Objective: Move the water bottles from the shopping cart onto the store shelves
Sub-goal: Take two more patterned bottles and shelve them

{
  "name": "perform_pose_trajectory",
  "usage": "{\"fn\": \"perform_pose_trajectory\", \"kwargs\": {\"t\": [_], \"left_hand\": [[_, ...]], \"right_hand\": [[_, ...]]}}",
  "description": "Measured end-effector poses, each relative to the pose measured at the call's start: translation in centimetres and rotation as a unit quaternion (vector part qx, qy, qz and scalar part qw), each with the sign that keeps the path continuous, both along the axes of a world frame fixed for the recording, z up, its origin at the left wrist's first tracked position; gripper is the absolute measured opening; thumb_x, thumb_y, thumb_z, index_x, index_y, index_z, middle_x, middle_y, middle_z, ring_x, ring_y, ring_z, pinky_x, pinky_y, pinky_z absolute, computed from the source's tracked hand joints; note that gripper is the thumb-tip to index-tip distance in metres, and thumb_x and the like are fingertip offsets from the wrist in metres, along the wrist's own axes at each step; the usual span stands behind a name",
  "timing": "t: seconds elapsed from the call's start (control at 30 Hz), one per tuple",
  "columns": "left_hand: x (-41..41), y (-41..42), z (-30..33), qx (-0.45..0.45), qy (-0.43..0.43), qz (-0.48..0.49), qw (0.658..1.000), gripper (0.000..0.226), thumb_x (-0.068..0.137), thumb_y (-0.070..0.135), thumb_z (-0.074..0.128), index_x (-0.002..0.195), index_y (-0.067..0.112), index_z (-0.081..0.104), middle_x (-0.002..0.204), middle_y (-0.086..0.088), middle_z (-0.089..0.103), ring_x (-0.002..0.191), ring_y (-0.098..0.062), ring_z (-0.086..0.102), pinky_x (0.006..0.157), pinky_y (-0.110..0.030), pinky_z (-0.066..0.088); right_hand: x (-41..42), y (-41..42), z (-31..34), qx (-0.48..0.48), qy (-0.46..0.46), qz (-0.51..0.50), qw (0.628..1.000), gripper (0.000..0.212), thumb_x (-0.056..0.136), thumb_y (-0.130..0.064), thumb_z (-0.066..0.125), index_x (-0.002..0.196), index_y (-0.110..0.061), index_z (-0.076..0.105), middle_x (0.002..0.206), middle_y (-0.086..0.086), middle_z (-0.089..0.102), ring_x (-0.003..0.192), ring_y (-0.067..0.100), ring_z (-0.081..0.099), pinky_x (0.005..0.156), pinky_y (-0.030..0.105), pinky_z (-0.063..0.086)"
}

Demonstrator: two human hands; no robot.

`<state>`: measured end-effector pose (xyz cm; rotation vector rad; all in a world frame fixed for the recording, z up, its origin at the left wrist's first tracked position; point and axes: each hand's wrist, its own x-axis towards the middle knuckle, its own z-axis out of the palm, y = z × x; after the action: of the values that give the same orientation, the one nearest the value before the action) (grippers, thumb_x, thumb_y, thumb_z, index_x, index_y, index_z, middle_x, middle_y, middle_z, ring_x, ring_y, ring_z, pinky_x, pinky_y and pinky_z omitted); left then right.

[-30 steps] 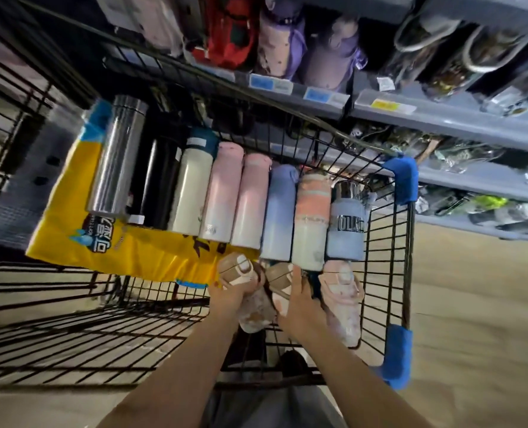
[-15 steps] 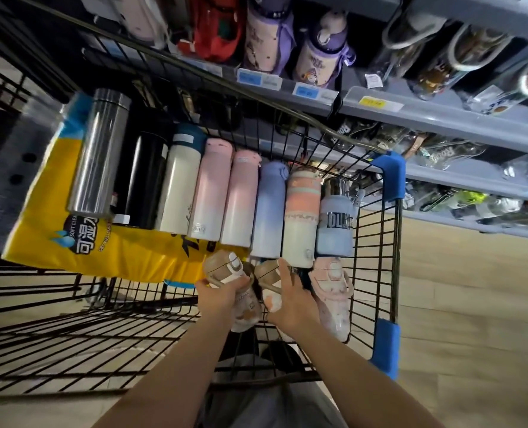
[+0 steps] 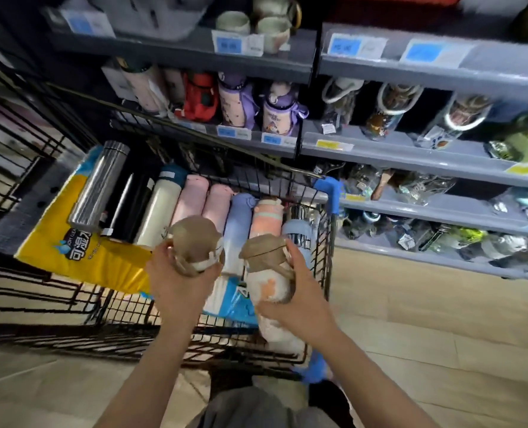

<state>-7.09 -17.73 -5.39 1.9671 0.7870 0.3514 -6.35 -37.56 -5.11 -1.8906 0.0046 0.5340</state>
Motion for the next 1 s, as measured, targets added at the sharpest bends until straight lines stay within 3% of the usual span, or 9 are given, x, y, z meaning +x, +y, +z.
{"fn": "perform_pose_trajectory", "kwargs": {"t": [0.1,0.2,0.33,0.47,0.6,0.67,0.73,0.83,1.0], "left_hand": [[-0.4,-6.4,4.0,0.047,-0.084,-0.004,0.995,0.095,0.048,0.037,0.089,0.129,0.013,0.046,0.123,-0.011,0.05,0.114,-0.03,0.05,0.094,-0.049,0.046],[-0.3,-14.0,7.7,0.05,-0.186,-0.051,0.98,0.084,0.055,0.049,0.082,0.124,0.016,0.049,0.124,-0.008,0.051,0.114,-0.027,0.053,0.091,-0.048,0.049],[1.5,-25.0,12.3,0.028,-0.252,-0.13,0.958,0.077,0.058,0.04,0.082,0.124,0.017,0.05,0.124,0.002,0.053,0.113,-0.02,0.055,0.093,-0.036,0.049],[3.6,-34.7,16.5,-0.048,-0.299,-0.219,0.928,0.083,0.055,0.033,0.09,0.127,0.019,0.05,0.124,-0.001,0.059,0.111,-0.014,0.058,0.093,-0.036,0.05],[5.7,-42.4,19.4,-0.102,-0.344,-0.29,0.887,0.093,0.05,0.049,0.081,0.132,0.023,0.047,0.128,0.005,0.057,0.117,-0.009,0.056,0.098,-0.035,0.049],[7.4,-45.8,20.2,-0.111,-0.354,-0.313,0.874,0.094,0.048,0.052,0.08,0.133,0.025,0.047,0.129,0.006,0.057,0.118,-0.009,0.055,0.1,-0.038,0.047],[9.3,-49.2,21.0,-0.13,-0.357,-0.327,0.865,0.091,0.046,0.053,0.08,0.128,0.025,0.05,0.127,0.001,0.059,0.116,-0.014,0.057,0.1,-0.04,0.047],[12.3,-53.7,22.1,-0.175,-0.354,-0.347,0.851,0.092,0.043,0.051,0.079,0.126,0.027,0.048,0.128,0.002,0.057,0.114,-0.007,0.055,0.1,-0.025,0.045],[18.6,-60.0,23.1,-0.183,-0.356,-0.39,0.829,0.1,0.043,0.052,0.081,0.131,0.022,0.044,0.13,0.002,0.054,0.119,-0.016,0.053,0.102,-0.045,0.045]], "right_hand": [[-0.4,-6.4,3.5,0.1,-0.064,-0.026,0.993,0.11,0.065,-0.002,0.085,0.141,-0.046,0.02,0.127,-0.031,0.044,0.107,-0.011,0.056,0.072,0.02,0.055],[-0.9,-13.8,7.1,0.159,-0.117,-0.051,0.979,0.109,0.066,-0.002,0.085,0.139,-0.05,0.021,0.126,-0.038,0.037,0.11,-0.022,0.048,0.079,0.02,0.054],[-1.4,-23.7,11.9,0.157,-0.211,-0.136,0.955,0.11,0.052,-0.034,0.087,0.134,-0.066,0.022,0.144,-0.018,0.036,0.13,-0.005,0.041,0.097,0.028,0.05],[-1.4,-32.7,15.9,0.133,-0.319,-0.229,0.91,0.114,0.05,-0.035,0.088,0.136,-0.063,0.019,0.151,-0.002,0.033,0.13,0.005,0.046,0.102,0.04,0.048],[-0.8,-40.2,18.9,0.093,-0.407,-0.31,0.854,0.12,0.053,-0.027,0.091,0.146,-0.047,0.018,0.153,0.0,0.031,0.127,0.004,0.049,0.1,0.031,0.049],[-0.2,-43.2,20.3,0.07,-0.423,-0.354,0.831,0.117,0.049,-0.041,0.092,0.144,-0.04,0.025,0.148,0.0,0.039,0.122,0.004,0.054,0.094,0.028,0.051],[0.8,-46.0,21.9,0.043,-0.435,-0.384,0.813,0.104,0.046,-0.047,0.09,0.135,-0.033,0.039,0.131,-0.003,0.055,0.115,0.013,0.06,0.087,0.034,0.054],[3.3,-49.8,23.9,0.034,-0.467,-0.408,0.784,0.093,0.05,-0.026,0.094,0.129,-0.024,0.046,0.123,-0.005,0.061,0.108,0.004,0.061,0.09,0.024,0.052],[8.8,-55.8,26.0,0.011,-0.502,-0.455,0.736,0.093,0.052,-0.025,0.094,0.131,-0.017,0.045,0.125,-0.004,0.061,0.113,0.012,0.06,0.096,0.038,0.051]]}}
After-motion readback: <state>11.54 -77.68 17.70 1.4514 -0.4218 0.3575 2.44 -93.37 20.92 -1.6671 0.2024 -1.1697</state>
